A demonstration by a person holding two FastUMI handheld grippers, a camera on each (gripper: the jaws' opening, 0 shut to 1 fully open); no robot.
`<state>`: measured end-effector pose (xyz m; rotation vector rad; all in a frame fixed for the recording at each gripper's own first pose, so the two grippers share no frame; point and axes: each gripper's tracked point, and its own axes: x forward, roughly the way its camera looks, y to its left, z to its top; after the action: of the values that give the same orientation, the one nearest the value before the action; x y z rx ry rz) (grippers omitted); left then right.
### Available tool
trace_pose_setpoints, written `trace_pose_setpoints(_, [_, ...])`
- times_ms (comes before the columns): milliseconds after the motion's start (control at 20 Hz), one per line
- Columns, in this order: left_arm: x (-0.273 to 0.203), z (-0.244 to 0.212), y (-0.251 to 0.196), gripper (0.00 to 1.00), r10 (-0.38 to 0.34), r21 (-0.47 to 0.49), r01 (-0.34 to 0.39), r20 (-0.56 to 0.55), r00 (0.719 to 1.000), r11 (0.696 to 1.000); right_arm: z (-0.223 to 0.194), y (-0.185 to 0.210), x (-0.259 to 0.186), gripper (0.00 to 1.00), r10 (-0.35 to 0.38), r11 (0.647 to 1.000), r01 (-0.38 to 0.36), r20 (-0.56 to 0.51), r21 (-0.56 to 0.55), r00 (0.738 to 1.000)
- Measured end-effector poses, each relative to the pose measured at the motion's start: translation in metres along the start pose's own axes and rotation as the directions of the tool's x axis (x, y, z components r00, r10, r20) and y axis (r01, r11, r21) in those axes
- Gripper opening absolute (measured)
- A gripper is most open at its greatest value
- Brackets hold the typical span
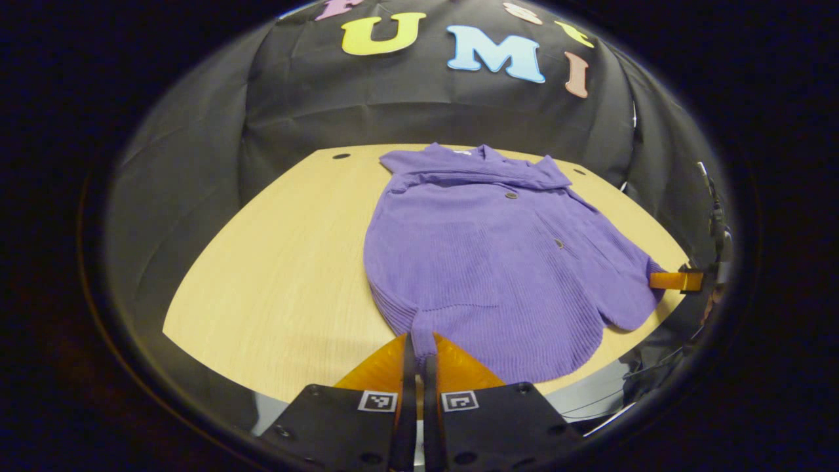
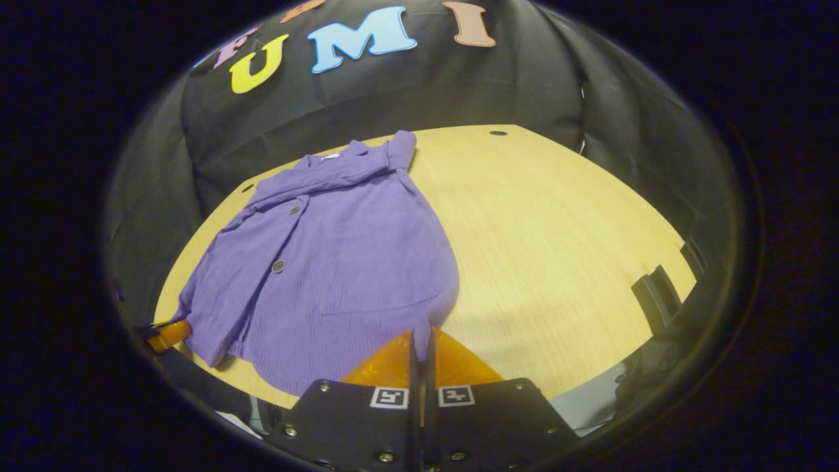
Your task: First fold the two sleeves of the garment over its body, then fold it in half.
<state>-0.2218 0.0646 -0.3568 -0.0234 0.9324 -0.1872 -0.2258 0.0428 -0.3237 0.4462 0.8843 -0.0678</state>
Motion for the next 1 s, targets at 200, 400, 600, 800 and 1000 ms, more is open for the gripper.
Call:
trace_pose_setpoints(200, [-0.018, 0.028, -0.002, 0.11, -0.015, -0.112, 0.017, 0.016, 1.000, 0.994, 0.022, 0.003, -0.018, 0.02, 0.053, 0.995, -0.055, 0.036, 0.079, 0.998])
trace_pose_setpoints(400, [-0.037, 0.073, -0.005, 0.11, -0.006, -0.182, 0.022, 0.088, 0.996, 0.983, 0.063, 0.009, -0.036, 0.02, 0.114, 0.987, -0.124, 0.097, 0.103, 0.989])
trace_pose_setpoints(600, [-0.041, 0.120, -0.018, 0.10, 0.002, -0.221, 0.030, 0.144, 0.990, 0.975, 0.116, 0.023, -0.049, 0.02, 0.200, 0.973, -0.215, 0.160, 0.088, 0.967])
trace_pose_setpoints(800, [-0.037, 0.181, -0.027, 0.10, 0.018, -0.202, 0.030, 0.231, 0.973, 0.979, 0.169, 0.035, -0.055, 0.02, 0.256, 0.963, -0.269, 0.207, 0.035, 0.944])
trace_pose_setpoints(1000, [-0.022, 0.245, -0.025, 0.10, 0.013, -0.183, 0.042, 0.291, 0.957, 0.982, 0.229, 0.051, -0.048, 0.02, 0.288, 0.954, -0.301, 0.273, 0.006, 0.918])
